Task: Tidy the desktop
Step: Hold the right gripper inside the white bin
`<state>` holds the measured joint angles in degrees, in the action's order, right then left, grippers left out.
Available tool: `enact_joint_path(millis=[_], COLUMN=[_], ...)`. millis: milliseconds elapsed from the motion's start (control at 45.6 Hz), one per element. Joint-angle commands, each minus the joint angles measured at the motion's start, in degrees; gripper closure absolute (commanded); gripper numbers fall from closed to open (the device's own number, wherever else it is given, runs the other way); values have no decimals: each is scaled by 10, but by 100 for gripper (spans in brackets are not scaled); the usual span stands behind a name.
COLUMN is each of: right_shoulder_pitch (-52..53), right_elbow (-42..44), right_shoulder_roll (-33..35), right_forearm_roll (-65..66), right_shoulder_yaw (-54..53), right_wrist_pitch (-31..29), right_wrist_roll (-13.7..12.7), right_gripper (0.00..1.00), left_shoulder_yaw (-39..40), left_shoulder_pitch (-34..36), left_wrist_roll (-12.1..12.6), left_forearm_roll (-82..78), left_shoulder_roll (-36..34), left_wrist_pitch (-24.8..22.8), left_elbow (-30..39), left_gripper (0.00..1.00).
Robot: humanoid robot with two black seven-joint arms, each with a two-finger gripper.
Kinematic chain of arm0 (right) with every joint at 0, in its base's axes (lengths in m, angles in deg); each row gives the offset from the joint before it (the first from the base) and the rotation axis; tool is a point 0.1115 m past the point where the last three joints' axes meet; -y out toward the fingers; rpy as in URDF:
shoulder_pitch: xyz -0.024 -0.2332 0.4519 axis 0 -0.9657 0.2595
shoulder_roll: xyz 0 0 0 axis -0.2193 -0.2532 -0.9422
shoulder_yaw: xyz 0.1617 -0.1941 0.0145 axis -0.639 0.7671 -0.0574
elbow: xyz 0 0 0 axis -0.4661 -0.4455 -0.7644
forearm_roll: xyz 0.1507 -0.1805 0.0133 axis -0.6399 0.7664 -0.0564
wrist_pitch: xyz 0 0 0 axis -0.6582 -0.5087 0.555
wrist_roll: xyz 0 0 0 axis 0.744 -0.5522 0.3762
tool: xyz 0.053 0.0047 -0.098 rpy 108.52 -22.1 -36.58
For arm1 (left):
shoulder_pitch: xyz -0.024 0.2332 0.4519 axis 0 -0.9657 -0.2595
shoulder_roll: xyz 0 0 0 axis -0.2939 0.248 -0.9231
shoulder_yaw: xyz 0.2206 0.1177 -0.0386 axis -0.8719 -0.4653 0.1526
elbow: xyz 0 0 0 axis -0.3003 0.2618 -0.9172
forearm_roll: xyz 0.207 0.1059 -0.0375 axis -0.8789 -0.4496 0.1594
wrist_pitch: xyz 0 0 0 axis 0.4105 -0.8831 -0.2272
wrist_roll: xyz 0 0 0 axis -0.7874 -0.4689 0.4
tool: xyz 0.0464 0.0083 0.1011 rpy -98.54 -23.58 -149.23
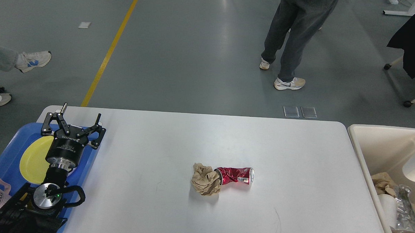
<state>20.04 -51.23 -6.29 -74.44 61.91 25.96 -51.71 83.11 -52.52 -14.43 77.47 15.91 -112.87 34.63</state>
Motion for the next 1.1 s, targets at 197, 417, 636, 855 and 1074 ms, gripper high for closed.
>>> enact_joint_path(millis=[197,417,636,855,1074], right_shoulder_pitch=[-368,-542,-654,-683,-686], right_elbow=[219,350,470,474,474], right_shoulder_roll=[-3,-78,-163,-189,-191], right_forearm_roll=[-3,-5,-5,-5,-5], right_shoulder_yaw=[-215,-305,-358,-360,-360], right_wrist_pitch=[205,286,288,354,379], right_wrist_roll=[0,-1,-7,-17,-37], right_gripper=[100,100,100,100,100], left_shoulder_yaw=[0,0,0,0,0], left_shoulder_pitch=[0,0,0,0,0], left_wrist_roll=[0,0,0,0,0], left_forearm_roll=[0,0,0,0,0], left_shoulder_roll=[-1,0,0,0,0], left_wrist_pitch=[0,0,0,0,0], left_elbow=[0,0,0,0,0], left_gripper=[4,4,4,4,4])
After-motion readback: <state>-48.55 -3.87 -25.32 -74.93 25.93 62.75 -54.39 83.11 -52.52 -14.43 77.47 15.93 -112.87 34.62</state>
